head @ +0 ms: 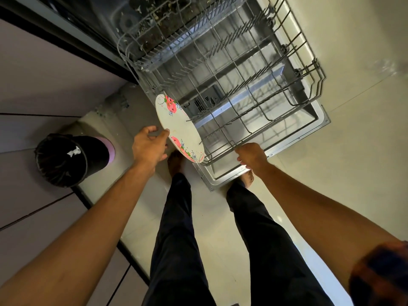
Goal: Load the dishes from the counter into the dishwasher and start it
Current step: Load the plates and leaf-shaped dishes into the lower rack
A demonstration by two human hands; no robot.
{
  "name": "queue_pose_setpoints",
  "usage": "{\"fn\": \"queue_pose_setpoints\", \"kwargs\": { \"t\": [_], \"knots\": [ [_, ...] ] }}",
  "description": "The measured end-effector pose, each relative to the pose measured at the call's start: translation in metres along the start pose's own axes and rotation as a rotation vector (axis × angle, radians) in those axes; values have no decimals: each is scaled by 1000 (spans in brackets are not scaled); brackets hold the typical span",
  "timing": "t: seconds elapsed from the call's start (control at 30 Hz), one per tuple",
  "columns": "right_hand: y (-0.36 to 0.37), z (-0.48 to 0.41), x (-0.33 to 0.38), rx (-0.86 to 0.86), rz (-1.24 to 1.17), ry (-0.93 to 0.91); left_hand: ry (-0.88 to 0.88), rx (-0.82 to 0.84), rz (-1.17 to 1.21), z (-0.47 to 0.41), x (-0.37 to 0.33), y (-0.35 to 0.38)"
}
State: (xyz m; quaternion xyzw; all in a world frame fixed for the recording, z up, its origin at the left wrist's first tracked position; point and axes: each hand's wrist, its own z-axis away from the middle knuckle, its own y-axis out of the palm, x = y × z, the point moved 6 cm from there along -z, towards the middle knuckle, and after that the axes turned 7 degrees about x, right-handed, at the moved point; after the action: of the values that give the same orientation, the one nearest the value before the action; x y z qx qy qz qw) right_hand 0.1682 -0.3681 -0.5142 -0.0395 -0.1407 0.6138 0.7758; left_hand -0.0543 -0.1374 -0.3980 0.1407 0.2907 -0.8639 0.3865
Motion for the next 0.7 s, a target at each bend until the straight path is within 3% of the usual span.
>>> {"fn": "queue_pose_setpoints", "kwargs": {
  "t": [0.37,0.53,0.7],
  "knots": [
    [0,117,53,37,357,-229,63,-31,4,69,39,-62],
    [30,198,100,-10,524,-357,123,-16,-57,94,62,-130],
    [95,280,159,-76,681,-461,233,-107,21,120,64,-246]
  ]
}}
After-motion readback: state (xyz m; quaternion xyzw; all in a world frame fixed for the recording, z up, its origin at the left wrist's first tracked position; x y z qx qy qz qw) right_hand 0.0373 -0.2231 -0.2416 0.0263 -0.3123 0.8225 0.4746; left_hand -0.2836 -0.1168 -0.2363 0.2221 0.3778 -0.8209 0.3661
